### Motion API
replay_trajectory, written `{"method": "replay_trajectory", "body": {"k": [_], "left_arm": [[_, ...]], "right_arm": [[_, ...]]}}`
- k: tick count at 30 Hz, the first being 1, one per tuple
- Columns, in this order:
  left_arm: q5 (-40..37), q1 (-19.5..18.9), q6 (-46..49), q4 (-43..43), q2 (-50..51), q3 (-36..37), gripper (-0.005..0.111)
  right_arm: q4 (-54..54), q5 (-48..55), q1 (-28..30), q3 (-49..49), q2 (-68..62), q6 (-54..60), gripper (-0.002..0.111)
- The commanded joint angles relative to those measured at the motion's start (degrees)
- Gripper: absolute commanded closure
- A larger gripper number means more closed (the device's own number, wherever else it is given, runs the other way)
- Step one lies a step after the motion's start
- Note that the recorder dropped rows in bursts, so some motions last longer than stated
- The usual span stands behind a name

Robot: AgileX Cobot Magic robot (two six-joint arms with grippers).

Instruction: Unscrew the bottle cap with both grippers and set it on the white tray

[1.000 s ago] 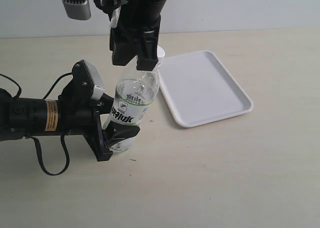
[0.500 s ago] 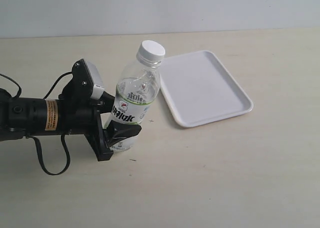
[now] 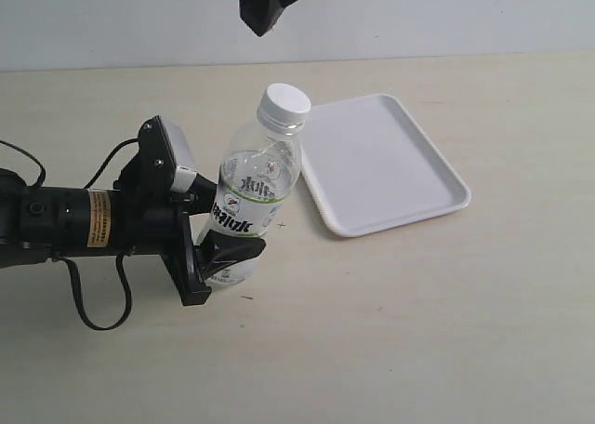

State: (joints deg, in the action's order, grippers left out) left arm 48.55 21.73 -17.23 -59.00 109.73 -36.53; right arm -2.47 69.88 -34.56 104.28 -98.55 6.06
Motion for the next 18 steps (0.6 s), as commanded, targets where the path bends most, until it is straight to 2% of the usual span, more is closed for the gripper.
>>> {"method": "replay_trajectory", "body": {"k": [1, 11, 18], "left_arm": [[3.48, 0.07, 0.81, 1.00, -0.04, -0.13, 0.107], [3.80, 0.07, 1.66, 1.00, -0.04, -0.13, 0.107], [3.80, 0.07, 1.66, 1.00, -0.04, -0.13, 0.107]], "right_arm": [[-0.22, 0.08, -0.05, 0.05, -1.60, -2.70, 0.036], [-0.96, 0.08, -0.05, 0.05, -5.45, -5.56, 0.038], [-1.06, 0.08, 0.06, 0.05, -3.33, -5.70, 0.038]]}}
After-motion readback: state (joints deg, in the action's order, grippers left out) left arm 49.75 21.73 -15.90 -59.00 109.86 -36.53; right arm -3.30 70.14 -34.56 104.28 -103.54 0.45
